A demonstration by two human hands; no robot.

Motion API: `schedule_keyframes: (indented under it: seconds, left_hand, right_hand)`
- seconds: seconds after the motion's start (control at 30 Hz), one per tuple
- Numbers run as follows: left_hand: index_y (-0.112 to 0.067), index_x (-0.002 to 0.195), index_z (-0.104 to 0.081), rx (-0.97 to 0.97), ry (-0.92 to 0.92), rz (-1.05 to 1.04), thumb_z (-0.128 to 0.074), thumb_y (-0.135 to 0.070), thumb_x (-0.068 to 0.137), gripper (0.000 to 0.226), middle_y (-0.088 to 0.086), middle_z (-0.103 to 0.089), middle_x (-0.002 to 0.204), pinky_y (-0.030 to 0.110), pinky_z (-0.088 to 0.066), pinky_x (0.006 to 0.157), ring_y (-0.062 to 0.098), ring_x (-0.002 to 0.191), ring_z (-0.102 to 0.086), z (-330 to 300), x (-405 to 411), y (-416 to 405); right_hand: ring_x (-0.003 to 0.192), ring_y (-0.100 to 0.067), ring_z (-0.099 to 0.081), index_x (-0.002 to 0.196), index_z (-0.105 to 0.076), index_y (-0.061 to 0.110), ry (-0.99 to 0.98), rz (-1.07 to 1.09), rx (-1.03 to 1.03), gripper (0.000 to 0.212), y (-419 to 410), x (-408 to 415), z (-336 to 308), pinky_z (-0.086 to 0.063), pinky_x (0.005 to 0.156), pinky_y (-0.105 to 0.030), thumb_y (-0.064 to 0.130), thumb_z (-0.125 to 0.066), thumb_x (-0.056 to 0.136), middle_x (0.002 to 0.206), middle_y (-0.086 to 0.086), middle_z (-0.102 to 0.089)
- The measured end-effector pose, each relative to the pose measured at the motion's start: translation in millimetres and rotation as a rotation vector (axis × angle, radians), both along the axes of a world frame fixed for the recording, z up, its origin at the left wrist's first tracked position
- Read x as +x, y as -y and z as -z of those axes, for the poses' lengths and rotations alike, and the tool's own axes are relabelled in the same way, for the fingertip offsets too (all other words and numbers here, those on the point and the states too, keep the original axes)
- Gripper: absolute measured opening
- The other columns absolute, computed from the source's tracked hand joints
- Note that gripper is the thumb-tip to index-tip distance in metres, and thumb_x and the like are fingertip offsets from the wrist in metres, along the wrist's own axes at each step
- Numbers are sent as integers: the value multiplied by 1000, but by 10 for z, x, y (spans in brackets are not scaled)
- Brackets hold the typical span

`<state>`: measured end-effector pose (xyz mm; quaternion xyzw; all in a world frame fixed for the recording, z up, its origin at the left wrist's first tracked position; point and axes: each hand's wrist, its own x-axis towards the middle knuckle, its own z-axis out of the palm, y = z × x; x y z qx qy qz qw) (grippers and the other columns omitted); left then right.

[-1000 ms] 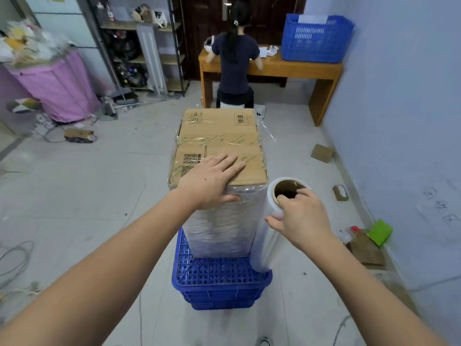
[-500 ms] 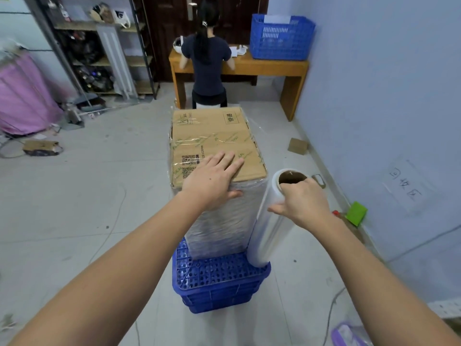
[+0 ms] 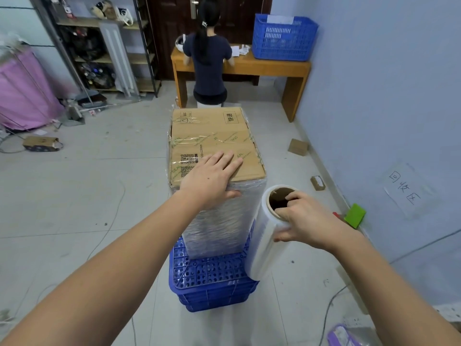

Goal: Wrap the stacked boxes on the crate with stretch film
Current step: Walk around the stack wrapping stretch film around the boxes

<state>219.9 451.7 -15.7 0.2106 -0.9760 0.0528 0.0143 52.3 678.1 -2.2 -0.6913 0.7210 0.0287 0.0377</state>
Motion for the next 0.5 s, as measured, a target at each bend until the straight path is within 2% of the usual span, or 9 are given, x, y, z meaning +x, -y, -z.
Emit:
schedule_keyframes:
  seconds: [0.07, 0.17, 0.2, 0.27, 0.37, 0.43, 0.5]
  left_hand:
    - [-31, 165, 2, -1, -2, 0, -36, -81, 93, 96, 2, -4, 174, 46, -9, 130, 26, 160, -5, 2, -5, 3]
    - [-31, 165, 3, -3, -2, -4, -36, -81, 93, 96, 2, -3, 174, 45, -8, 130, 26, 160, -4, -7, -5, 2]
    - [-31, 165, 3, 0, -1, -4, -36, -81, 93, 95, 2, -3, 174, 45, -7, 130, 25, 160, -4, -8, -4, -4]
    - [-31, 165, 2, 0, -3, -5, -36, -80, 93, 95, 2, -3, 174, 45, -7, 130, 25, 160, -4, -7, -5, -14]
    - [-31, 165, 2, 0, -4, -10, -37, -80, 94, 95, 2, -3, 174, 44, -7, 130, 25, 160, -4, -10, -3, -16]
    - [-30, 165, 2, 3, -1, -11, -37, -80, 94, 95, 2, -3, 174, 45, -7, 130, 26, 160, -4, -9, 4, -13]
    - [-30, 165, 2, 1, -2, -13, -38, -79, 94, 95, 2, -3, 174, 45, -7, 130, 26, 160, -4, -7, 6, -16]
  right_hand:
    - [85, -9, -38, 65, -44, 26, -16, 25, 34, 43, -9, 57, -79, -42, 97, -30, 63, -64, 73, 67, 13, -49]
    - [89, -17, -50, 84, -45, 27, -85, 77, 75, 30, -22, 206, -311, -47, 76, -32, 47, -68, 81, 83, 5, -54]
    - [87, -18, -52, 92, -45, 26, -106, 102, 58, 33, -20, 263, -369, -47, 71, -32, 49, -67, 83, 85, 5, -55]
    - [80, -19, -52, 100, -44, 26, -119, 195, -2, 52, 15, 376, -395, -41, 66, -31, 69, -63, 78, 83, 6, -54]
    - [73, -18, -52, 90, -47, 23, -175, 326, -81, 72, 152, 457, -217, -40, 75, -33, 91, -45, 68, 75, 7, -57]
    - [62, -18, -48, 77, -46, 22, -195, 335, -167, 67, 215, 427, -70, -41, 76, -35, 89, -41, 72, 62, 9, -51]
    - [52, -18, -38, 67, -40, 21, -176, 289, -257, 60, 219, 365, 14, -40, 66, -35, 79, -52, 78, 51, 10, -37]
